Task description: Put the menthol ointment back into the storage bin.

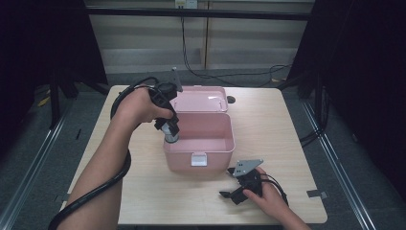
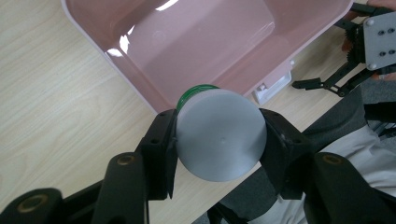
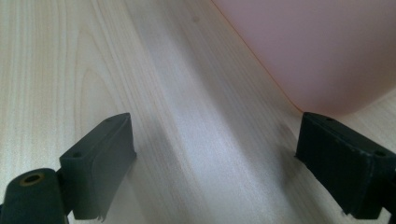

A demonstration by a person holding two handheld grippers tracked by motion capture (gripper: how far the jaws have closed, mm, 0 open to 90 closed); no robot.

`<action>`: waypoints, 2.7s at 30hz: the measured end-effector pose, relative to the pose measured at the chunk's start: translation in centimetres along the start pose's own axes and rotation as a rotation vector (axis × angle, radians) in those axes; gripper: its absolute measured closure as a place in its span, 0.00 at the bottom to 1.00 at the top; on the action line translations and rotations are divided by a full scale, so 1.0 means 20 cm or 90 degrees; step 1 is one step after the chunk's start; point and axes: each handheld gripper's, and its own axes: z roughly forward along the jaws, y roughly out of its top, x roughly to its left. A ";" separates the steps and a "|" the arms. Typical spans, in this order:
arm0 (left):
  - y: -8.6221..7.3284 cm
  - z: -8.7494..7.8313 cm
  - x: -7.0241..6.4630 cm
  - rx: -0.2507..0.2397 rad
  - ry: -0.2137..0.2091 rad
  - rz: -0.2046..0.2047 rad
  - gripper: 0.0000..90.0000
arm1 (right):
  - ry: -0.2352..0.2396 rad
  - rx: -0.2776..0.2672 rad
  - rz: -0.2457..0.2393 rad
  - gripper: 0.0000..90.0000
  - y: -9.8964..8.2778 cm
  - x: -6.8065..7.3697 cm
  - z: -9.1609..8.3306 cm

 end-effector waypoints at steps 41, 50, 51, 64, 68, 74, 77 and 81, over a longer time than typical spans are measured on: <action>0.20 0.23 0.05 0.009 0.017 -0.054 0.56 | 0.000 0.000 -0.001 0.12 0.00 0.00 0.00; 0.22 0.27 0.07 0.007 0.021 -0.069 0.56 | 0.000 0.000 -0.001 0.12 0.00 0.00 0.00; 0.22 0.28 0.07 0.008 0.021 -0.075 0.56 | 0.000 0.000 -0.001 0.12 0.00 0.00 0.00; 0.27 0.35 0.09 0.002 0.031 -0.098 0.56 | -0.002 0.001 -0.002 0.12 0.00 0.00 0.00; 0.28 0.37 0.09 0.000 0.031 -0.097 0.56 | -0.001 0.001 -0.002 0.12 0.00 0.00 0.00; 0.29 0.41 0.11 -0.008 0.043 -0.108 0.56 | -0.002 0.001 -0.003 0.12 0.00 0.00 0.00; 0.30 0.43 0.13 -0.011 0.048 -0.117 0.56 | -0.002 0.000 -0.003 0.12 0.00 0.00 0.00; 0.30 0.45 0.13 -0.008 0.054 -0.126 0.56 | -0.002 0.000 -0.003 0.12 0.00 0.00 0.00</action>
